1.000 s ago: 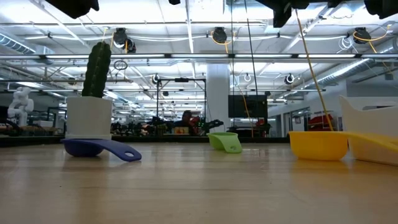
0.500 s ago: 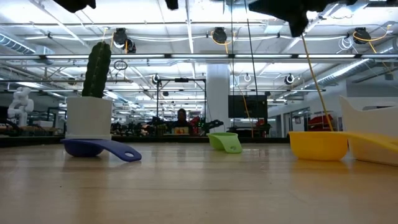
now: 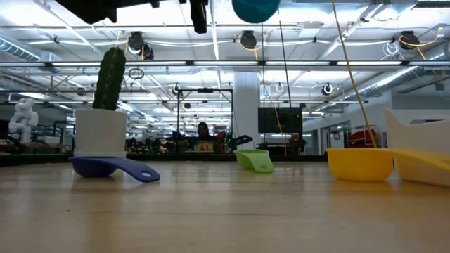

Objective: Nest measuring cups in basket
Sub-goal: Stack the light blue measuring cup on top of the red measuring cup into the white bin

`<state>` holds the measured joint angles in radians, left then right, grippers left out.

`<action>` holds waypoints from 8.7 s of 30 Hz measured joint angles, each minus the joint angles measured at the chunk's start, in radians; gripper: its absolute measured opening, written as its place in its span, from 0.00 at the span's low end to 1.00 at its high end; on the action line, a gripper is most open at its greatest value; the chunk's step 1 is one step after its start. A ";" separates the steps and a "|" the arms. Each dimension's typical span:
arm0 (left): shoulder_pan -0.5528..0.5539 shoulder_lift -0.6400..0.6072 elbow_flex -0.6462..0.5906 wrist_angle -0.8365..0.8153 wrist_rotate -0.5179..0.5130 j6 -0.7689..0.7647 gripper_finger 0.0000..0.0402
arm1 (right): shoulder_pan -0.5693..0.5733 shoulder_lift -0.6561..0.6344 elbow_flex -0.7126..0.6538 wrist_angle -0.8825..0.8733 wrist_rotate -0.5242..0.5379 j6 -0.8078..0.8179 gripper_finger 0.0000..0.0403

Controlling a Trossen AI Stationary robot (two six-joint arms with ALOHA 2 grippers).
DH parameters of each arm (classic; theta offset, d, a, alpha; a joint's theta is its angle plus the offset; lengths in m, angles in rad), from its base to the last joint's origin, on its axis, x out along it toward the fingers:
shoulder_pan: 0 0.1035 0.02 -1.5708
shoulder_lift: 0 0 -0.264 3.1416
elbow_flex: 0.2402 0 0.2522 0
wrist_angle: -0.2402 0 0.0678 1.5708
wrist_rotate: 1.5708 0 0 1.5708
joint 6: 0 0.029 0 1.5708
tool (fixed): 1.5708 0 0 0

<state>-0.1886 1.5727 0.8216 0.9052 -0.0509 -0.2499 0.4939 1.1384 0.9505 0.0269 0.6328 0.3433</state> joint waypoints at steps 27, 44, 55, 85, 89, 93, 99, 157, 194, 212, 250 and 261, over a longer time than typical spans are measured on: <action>-0.039 0.259 0.270 -0.045 0.080 0.026 0.02 | -0.061 -0.016 0.056 -0.083 -0.298 0.045 0.08; -0.049 0.154 0.270 -0.269 0.079 0.011 0.53 | 0.036 -0.063 0.056 -0.291 -0.352 0.378 0.00; -0.112 0.112 0.270 -0.354 0.025 -0.014 0.51 | 0.249 -0.087 0.056 -0.340 -0.270 0.671 0.00; -0.442 0.112 0.270 -0.326 -0.377 -0.068 0.41 | 0.589 -0.143 -0.298 -0.002 0.161 0.955 0.00; -0.477 0.112 0.270 -0.326 -0.427 -0.068 0.41 | 0.609 -0.208 -0.352 0.015 0.210 0.959 0.00; -0.505 0.112 0.270 -0.325 -0.471 -0.070 0.41 | 0.622 -0.260 -0.405 0.015 0.223 0.993 0.00; -0.521 0.112 0.270 -0.311 -0.502 -0.070 0.41 | 0.636 -0.316 -0.492 0.015 0.257 1.056 0.00; -0.382 0.113 0.270 -0.251 -0.376 0.011 0.41 | 0.647 -0.462 -0.729 0.291 0.257 1.030 0.19; -0.372 0.113 0.270 -0.384 -0.602 -0.078 0.41 | 0.468 -0.359 -0.091 -0.920 -0.344 0.875 0.19; -0.258 0.113 0.270 -0.667 -0.496 0.004 0.41 | 0.362 -0.332 -0.091 -0.889 -0.364 0.665 0.19; -0.224 0.109 0.539 -0.654 -0.500 -0.589 0.41 | 0.251 -0.505 -0.092 -0.671 -0.774 1.239 0.46; -0.145 0.108 0.613 -0.732 -0.500 -0.610 0.41 | -0.075 -0.309 -0.092 -0.714 -1.113 0.901 0.45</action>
<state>-0.3332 1.6810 1.4345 0.1730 -0.5514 -0.8596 0.4192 0.8297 0.8581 -0.6873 -0.4802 1.2446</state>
